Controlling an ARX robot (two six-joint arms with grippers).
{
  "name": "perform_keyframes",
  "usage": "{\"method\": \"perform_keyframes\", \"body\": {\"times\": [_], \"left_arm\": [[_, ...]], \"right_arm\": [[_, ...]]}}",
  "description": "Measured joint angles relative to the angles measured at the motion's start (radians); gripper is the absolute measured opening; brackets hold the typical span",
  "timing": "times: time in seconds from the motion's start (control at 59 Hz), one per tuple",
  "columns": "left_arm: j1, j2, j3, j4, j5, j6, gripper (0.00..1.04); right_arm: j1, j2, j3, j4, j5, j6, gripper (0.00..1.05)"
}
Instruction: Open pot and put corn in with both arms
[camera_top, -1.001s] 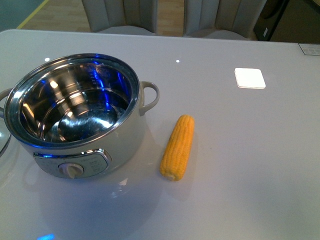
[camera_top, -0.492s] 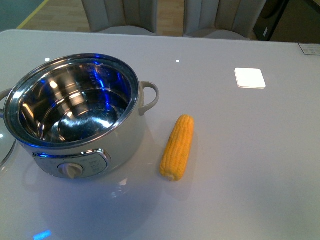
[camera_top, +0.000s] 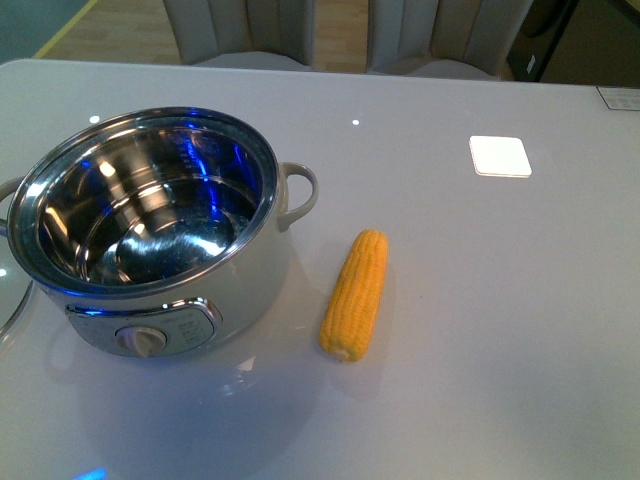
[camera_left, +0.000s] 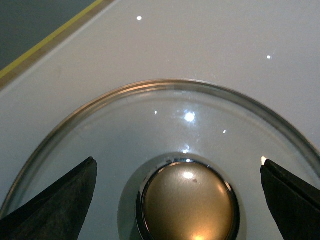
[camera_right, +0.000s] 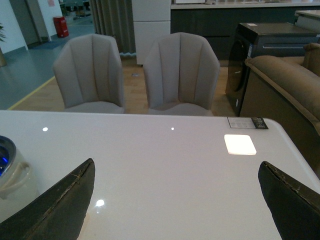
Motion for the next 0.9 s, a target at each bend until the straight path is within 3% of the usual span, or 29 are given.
{"method": "perform_keyframes", "body": {"times": [0.356,0.509,0.899], "left_arm": [[0.065,-0.33,-0.112,-0.158,0.062,-0.024,0.98],[0.095,-0.522,-0.175,-0.268,0.133,-0.044,0.98],[0.036,-1.062,-0.348,-0.497,0.233,-0.112,0.98]], "right_arm": [[0.0,0.0,0.0,0.0,0.0,0.0,0.96],[0.0,0.0,0.0,0.0,0.0,0.0,0.96],[0.0,0.0,0.0,0.0,0.0,0.0,0.96]]}}
